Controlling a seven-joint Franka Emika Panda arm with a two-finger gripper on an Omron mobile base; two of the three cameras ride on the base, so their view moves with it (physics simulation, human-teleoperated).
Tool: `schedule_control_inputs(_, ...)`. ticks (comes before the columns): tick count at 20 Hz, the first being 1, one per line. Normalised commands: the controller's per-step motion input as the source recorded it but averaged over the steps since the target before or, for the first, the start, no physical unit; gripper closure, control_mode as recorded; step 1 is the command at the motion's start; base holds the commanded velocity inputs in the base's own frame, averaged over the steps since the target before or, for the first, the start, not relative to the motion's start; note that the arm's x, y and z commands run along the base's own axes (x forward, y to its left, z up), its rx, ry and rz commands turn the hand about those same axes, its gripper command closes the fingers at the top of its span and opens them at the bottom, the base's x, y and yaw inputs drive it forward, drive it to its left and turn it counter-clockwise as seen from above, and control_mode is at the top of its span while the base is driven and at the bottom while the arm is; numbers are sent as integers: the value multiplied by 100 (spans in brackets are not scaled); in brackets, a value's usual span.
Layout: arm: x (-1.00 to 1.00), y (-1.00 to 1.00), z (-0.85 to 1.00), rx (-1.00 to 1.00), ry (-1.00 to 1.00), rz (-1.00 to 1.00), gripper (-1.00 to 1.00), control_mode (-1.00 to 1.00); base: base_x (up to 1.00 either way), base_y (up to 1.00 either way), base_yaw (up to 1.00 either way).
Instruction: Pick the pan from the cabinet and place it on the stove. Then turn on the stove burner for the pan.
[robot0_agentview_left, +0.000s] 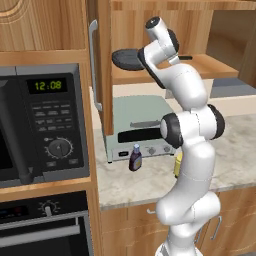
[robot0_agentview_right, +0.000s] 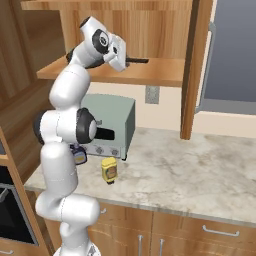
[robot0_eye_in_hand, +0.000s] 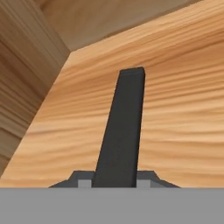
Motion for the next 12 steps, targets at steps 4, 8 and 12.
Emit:
schedule_control_inputs(4, -47, 14, -13, -1, -33, 0, 100, -100, 0, 0, 0)
schedule_control_inputs(8, -82, 0, -2, 0, -31, 0, 100, -100, 0, 0, 0)
schedule_control_inputs(12, -98, -18, -2, 4, -15, -1, 100, -100, 0, 0, 0)
